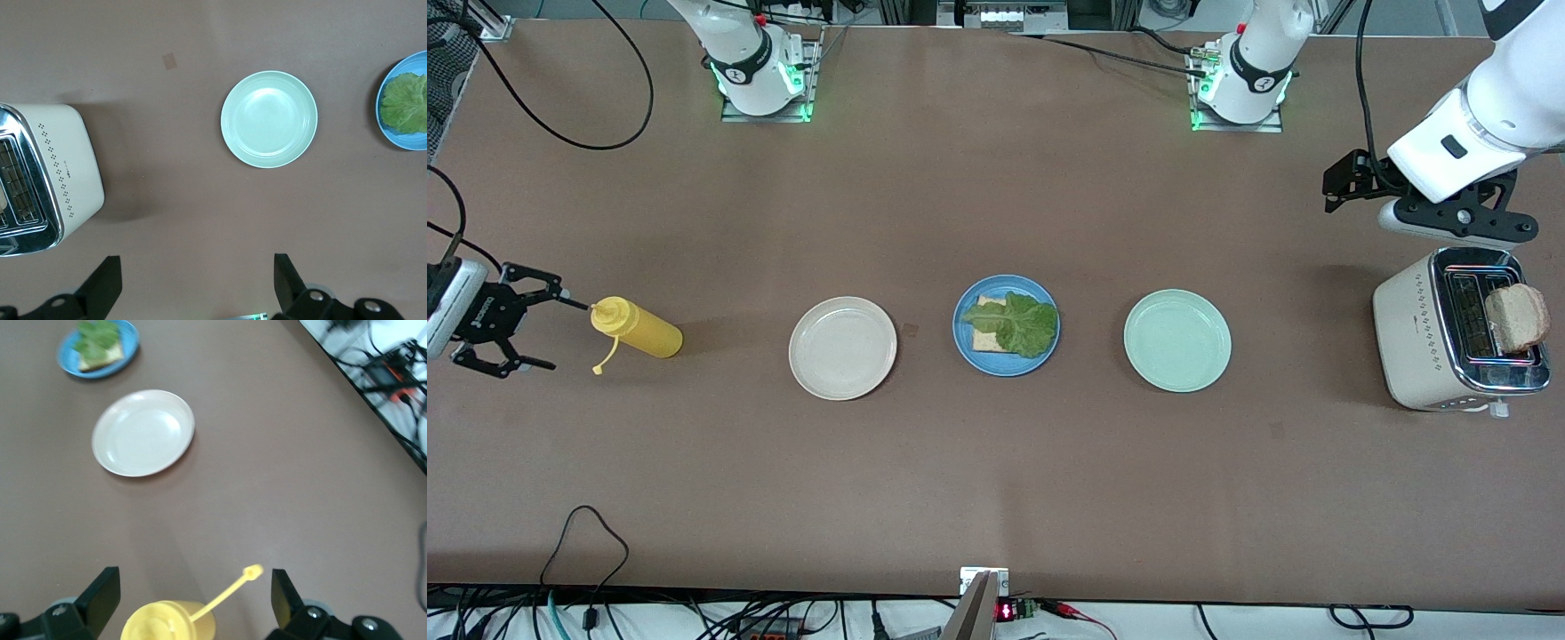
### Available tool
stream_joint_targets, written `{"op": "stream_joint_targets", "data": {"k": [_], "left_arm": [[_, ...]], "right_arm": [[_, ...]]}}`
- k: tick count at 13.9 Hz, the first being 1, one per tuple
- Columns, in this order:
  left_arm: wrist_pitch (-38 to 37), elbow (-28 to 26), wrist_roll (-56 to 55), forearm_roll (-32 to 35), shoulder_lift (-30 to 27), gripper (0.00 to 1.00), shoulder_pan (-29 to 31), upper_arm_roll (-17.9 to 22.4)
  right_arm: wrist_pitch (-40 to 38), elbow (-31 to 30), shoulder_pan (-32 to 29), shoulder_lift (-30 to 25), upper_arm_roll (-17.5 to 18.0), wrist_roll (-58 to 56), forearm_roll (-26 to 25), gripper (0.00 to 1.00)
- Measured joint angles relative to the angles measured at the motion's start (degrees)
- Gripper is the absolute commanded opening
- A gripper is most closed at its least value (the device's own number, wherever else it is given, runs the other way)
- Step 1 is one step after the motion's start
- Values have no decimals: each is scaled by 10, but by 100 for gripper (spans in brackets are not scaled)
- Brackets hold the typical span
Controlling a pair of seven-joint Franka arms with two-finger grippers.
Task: Make sandwich in blue plate with both arms
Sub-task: 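Withdraw the right gripper and move it beside the mustard bottle, then close the right gripper around the yellow mustard bottle and lift it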
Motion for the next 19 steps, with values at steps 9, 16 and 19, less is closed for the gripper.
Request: {"op": "stream_joint_targets", "data": {"k": [9, 16, 19], "left_arm": [[0, 0, 0, 0, 0, 100, 0, -1], [1, 9, 0, 0, 5, 100, -1, -3], [1, 14, 0, 0, 9, 100, -1, -3]], "right_arm": [[-73, -35, -105, 34, 0, -162, 136, 100], [-112, -50, -145, 103, 1, -200, 161, 100], [-113, -65, -158, 123, 1, -224, 182, 100]]}}
